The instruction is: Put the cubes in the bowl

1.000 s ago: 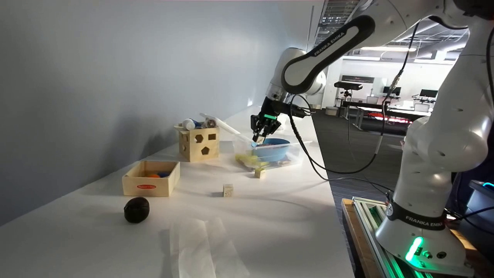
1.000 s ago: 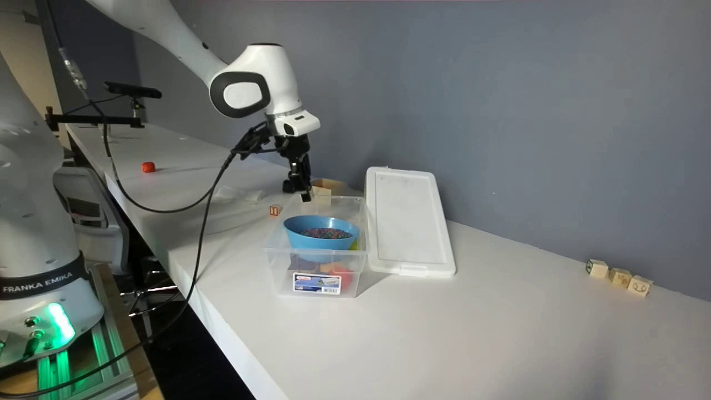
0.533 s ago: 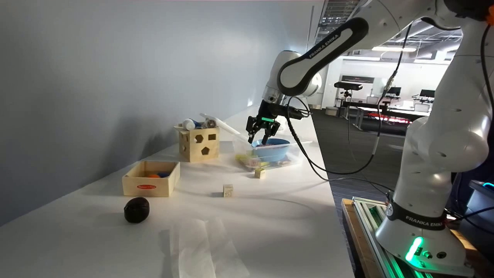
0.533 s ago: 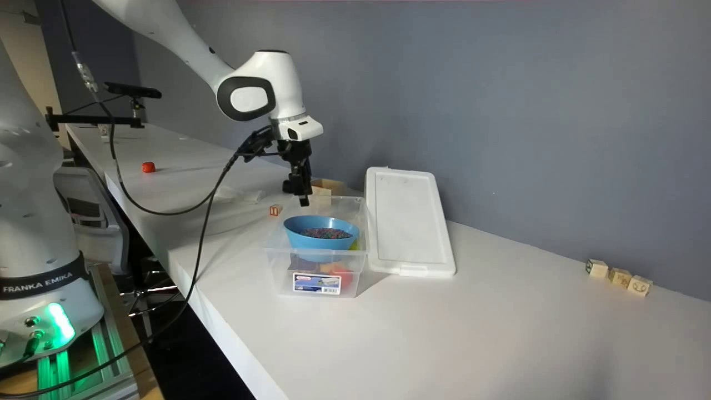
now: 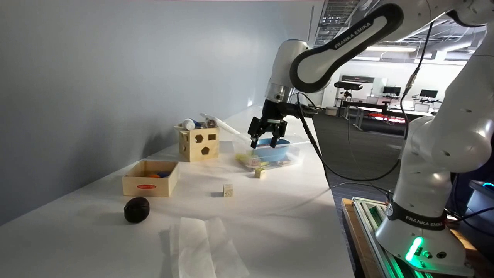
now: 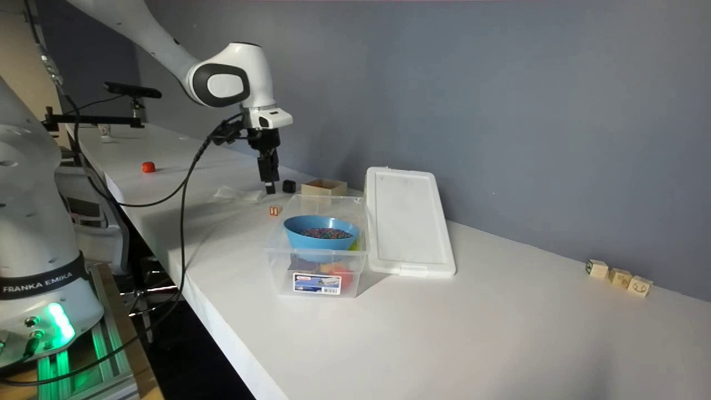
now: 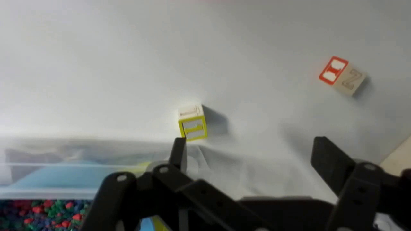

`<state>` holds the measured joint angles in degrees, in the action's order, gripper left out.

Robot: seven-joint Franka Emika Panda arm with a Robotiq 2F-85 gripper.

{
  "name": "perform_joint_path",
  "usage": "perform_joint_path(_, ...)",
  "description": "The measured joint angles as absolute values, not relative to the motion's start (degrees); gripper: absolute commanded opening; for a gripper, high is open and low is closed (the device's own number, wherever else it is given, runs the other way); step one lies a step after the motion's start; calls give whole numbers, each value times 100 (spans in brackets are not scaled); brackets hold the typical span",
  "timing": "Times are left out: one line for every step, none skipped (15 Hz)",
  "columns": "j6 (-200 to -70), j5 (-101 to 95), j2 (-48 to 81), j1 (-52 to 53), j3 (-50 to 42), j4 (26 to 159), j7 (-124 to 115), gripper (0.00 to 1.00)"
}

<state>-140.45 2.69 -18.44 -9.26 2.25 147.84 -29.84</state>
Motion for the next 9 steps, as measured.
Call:
perform_joint_path(-14041,161,-1877,-928,381,14918,-3261,100)
perform_joint_path(-14147,11,-1892,-943,535,15071,-3609,100)
perform_joint_path(-14335,-146,-1893,-963,660,15231,-3929,100)
perform_joint_path(-14598,-343,-1883,-990,755,15396,-4205,100)
perform_joint_path(-14920,-622,-1849,-1058,834,15546,-4442,100)
perform_joint_path(-15266,-1000,-1793,-1189,918,15675,-4690,100)
perform_joint_path(-15594,-1438,-1722,-1378,1009,15770,-4952,100)
perform_joint_path(-15865,-1899,-1628,-1616,1118,15805,-5211,100)
perform_joint_path(-16047,-2341,-1535,-1863,1214,15804,-5463,100)
